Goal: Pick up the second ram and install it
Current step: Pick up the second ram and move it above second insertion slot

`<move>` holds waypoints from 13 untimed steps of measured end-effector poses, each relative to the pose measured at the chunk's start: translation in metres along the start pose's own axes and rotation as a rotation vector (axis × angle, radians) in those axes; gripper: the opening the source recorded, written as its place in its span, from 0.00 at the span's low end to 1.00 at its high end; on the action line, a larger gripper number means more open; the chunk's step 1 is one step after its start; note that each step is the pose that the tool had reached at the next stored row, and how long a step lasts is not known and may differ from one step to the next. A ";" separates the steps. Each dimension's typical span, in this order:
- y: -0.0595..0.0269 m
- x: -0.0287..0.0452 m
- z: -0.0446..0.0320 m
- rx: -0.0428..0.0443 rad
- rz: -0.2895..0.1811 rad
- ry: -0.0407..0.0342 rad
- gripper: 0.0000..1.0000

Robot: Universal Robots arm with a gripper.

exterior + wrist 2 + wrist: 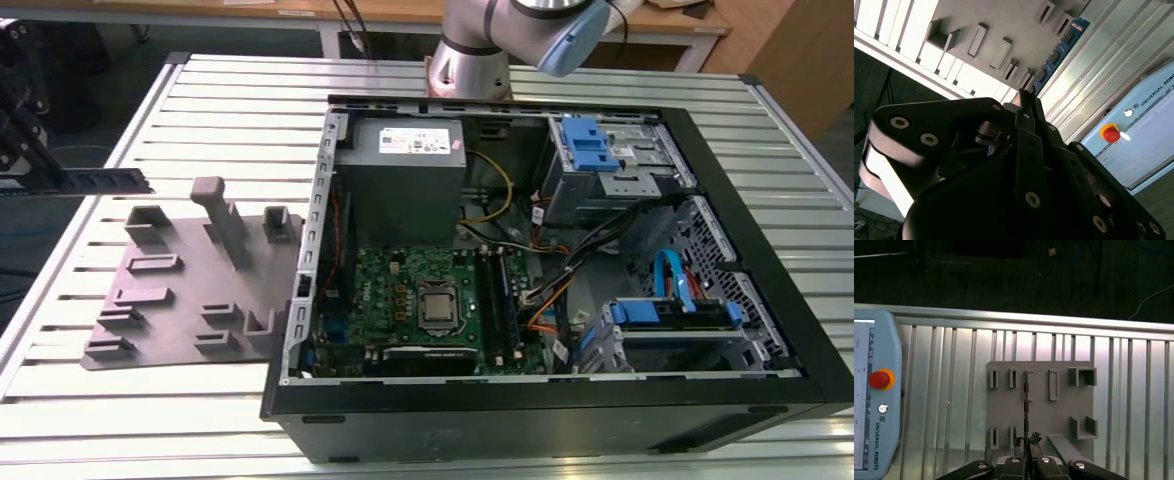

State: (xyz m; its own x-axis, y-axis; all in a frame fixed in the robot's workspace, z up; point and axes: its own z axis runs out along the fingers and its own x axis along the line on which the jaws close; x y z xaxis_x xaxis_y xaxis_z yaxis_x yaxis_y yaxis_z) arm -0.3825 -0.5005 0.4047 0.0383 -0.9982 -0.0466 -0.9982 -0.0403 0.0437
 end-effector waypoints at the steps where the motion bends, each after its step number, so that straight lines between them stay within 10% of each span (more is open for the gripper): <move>1: 0.0001 -0.0001 -0.0017 0.0000 0.000 0.0000 0.11; 13: 0.0009 -0.0010 -0.0219 0.0000 0.000 0.0000 0.11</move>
State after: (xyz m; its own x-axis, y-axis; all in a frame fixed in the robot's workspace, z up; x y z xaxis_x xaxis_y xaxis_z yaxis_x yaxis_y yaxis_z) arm -0.3824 -0.5005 0.4266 0.0383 -0.9982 -0.0466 -0.9982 -0.0403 0.0438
